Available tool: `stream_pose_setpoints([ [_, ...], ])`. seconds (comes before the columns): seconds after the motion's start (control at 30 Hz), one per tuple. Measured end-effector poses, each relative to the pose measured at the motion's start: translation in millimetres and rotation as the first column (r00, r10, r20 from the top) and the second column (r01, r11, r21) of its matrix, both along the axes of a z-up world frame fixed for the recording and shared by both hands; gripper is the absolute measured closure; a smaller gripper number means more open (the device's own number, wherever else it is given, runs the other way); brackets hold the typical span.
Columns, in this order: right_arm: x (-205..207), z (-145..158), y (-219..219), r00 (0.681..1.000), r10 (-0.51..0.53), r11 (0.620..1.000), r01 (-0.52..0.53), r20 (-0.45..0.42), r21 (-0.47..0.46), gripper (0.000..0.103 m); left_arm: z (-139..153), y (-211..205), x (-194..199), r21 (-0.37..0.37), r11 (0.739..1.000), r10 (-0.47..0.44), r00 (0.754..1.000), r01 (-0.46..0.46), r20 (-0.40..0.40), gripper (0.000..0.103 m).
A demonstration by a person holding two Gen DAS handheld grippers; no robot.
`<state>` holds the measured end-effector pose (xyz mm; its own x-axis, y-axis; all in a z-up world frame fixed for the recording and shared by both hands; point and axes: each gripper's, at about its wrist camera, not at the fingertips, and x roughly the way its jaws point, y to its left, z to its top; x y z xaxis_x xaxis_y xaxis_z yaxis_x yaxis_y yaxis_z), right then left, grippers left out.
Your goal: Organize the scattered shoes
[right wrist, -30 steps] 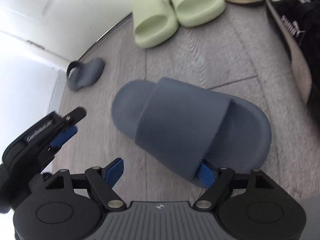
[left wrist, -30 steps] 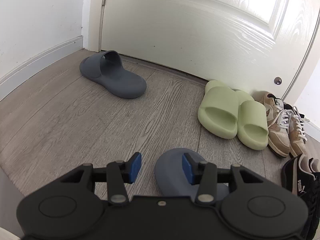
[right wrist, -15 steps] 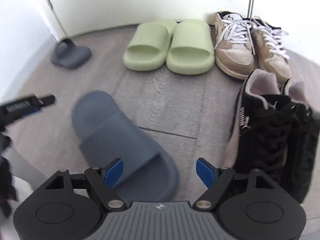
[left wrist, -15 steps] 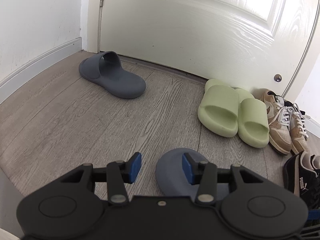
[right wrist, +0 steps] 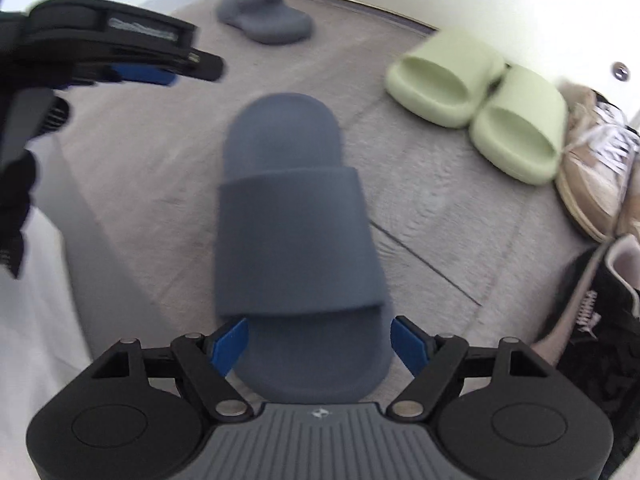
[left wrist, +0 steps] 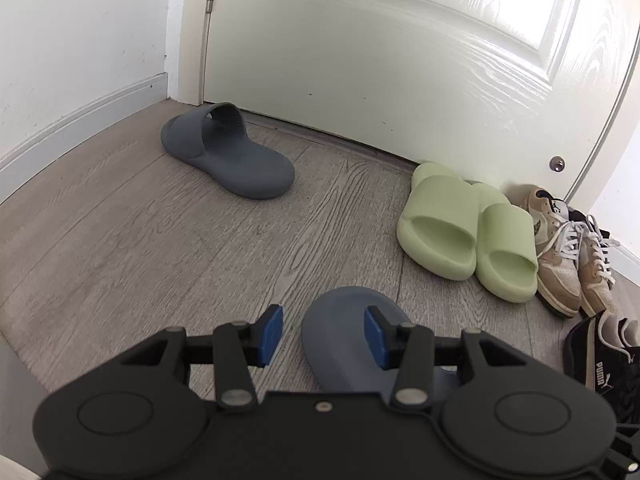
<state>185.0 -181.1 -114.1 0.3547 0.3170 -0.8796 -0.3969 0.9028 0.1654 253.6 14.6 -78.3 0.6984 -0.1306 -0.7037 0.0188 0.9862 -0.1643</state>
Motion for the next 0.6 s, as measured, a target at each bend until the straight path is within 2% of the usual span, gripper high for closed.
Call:
stream_pose_setpoints([
  [0.07,3,2,-9,0.995,-0.095,0.995,0.095,0.025,-0.004,0.023,0,2,1,-0.017,1.0,0.003,1.0,-0.004,-0.004,0.057],
  [0.1,6,0,-16,0.988,-0.15,0.988,0.151,0.034,-0.033,0.02,0,2,1,-0.021,1.0,0.004,1.0,-0.004,-0.005,0.057],
  [0.17,7,-2,-26,0.982,-0.187,0.982,0.188,0.016,-0.007,0.02,1,3,1,-0.02,1.0,0.006,1.0,-0.006,-0.005,0.057],
  [0.3,6,7,-30,0.979,-0.199,0.98,0.2,0.056,-0.021,0.02,2,4,-1,-0.015,1.0,0.009,1.0,-0.009,0.004,0.057],
  [0.33,5,11,-32,0.972,-0.221,0.973,0.225,0.083,-0.045,0.02,2,4,0,-0.019,1.0,0.01,1.0,-0.01,0.003,0.057],
  [0.4,4,13,-28,0.965,-0.224,0.956,0.245,0.138,-0.161,0.02,2,5,1,-0.034,0.999,0.008,1.0,-0.008,-0.003,0.057],
  [0.43,7,11,-25,0.969,-0.197,0.949,0.226,0.146,-0.22,0.02,1,5,1,-0.036,0.999,0.006,1.0,-0.006,-0.007,0.057],
  [0.53,10,-1,-12,0.991,-0.08,0.944,0.109,0.106,-0.31,0.021,1,2,1,-0.016,1.0,-0.002,1.0,0.002,-0.004,0.057],
  [0.6,11,-7,-6,0.997,-0.014,0.954,0.036,0.075,-0.297,0.021,2,-1,-1,-0.002,1.0,-0.007,1.0,0.007,0.004,0.057],
])
